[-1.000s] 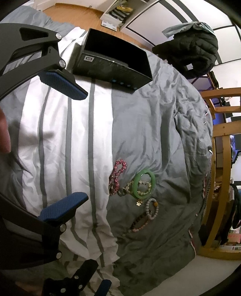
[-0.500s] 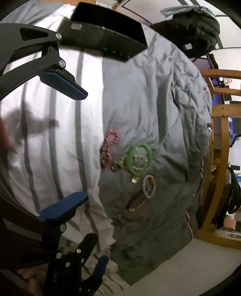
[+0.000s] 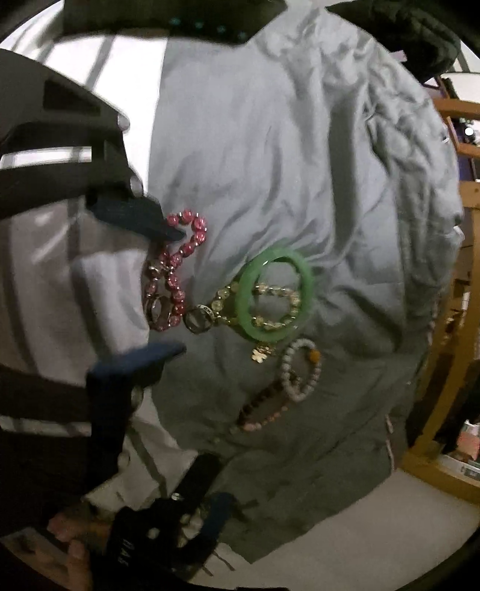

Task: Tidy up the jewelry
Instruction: 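Lower the left tool onto the pink bead bracelet and close it, then close the right tool on the dark bead bracelet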

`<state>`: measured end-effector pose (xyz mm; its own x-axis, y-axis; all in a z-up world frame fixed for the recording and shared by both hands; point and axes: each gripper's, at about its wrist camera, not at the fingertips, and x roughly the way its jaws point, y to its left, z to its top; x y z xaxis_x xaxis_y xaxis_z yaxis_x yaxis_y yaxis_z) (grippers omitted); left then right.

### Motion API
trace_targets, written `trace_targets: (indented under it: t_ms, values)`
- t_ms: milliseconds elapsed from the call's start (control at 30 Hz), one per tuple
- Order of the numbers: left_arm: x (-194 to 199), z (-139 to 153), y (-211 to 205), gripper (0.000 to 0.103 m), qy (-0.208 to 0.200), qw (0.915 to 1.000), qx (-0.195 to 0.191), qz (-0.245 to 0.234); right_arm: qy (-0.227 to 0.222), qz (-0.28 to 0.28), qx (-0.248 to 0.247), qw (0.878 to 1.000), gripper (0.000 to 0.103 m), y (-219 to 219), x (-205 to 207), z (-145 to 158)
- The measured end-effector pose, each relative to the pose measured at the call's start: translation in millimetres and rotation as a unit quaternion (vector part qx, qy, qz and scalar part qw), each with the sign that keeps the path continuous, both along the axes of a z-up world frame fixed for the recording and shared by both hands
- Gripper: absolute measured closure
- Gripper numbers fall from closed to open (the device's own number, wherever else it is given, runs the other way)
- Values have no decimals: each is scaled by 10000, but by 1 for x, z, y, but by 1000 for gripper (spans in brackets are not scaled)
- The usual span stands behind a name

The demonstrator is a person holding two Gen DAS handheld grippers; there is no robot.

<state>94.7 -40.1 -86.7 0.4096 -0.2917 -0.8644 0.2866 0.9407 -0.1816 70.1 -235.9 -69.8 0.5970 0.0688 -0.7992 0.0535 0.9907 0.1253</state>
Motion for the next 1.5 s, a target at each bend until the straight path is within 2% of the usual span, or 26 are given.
trace_targets:
  t_ms: [100,200,233,333,433,533,600,667,733,767,800,967,1067,1233,1367,1433,1500]
  values:
    - [8,-11,-5,63,-33,9999,155,-2,79,-69,40,9999,3,-5,17,-12]
    - [14,-15,-1,75,15,9999,65,144,100,-143,158,9997,3,-7,32,-27]
    - [16,-17,1,76,60,9998,10,196,132,-115,176,9997,4,-5,36,-32]
    - [19,-18,8,89,129,9994,-93,302,278,-5,-178,9995,11,6,46,-48]
    - [23,-19,12,93,173,9993,-98,310,151,135,-346,9992,18,13,46,-52]
    - [21,-16,10,95,71,9996,11,260,0,201,-387,9991,35,15,43,-47]
    - [20,-14,7,95,-11,9997,78,247,-159,186,-451,9987,59,14,39,-40]
    - [19,-10,8,95,-80,9997,59,243,-292,33,-376,9989,74,8,38,-32]
    - [21,-6,11,95,-102,9996,-9,280,-283,-38,-128,9995,81,-1,40,-28]
    - [22,-4,13,95,-112,9994,-42,312,-304,-80,-31,9995,90,-5,39,-26]
    - [23,-1,14,95,-136,9993,-46,343,-357,-101,35,9993,92,-7,38,-23]
    - [17,16,25,95,-324,9984,-106,449,-921,3,225,9955,94,-7,26,7]
    - [15,28,34,95,-441,9972,-193,574,-1078,64,289,9937,98,-7,20,16]
    - [12,38,45,95,-524,9959,-268,691,-1031,80,343,9941,98,-13,15,16]
    - [15,38,49,95,-502,9954,-426,698,-694,394,130,9967,97,3,31,-3]
    - [15,41,49,95,-532,9953,-444,682,-451,557,-29,9974,91,13,38,-16]
    - [14,42,47,95,-554,9956,-417,633,-355,695,-83,9969,58,18,41,-25]
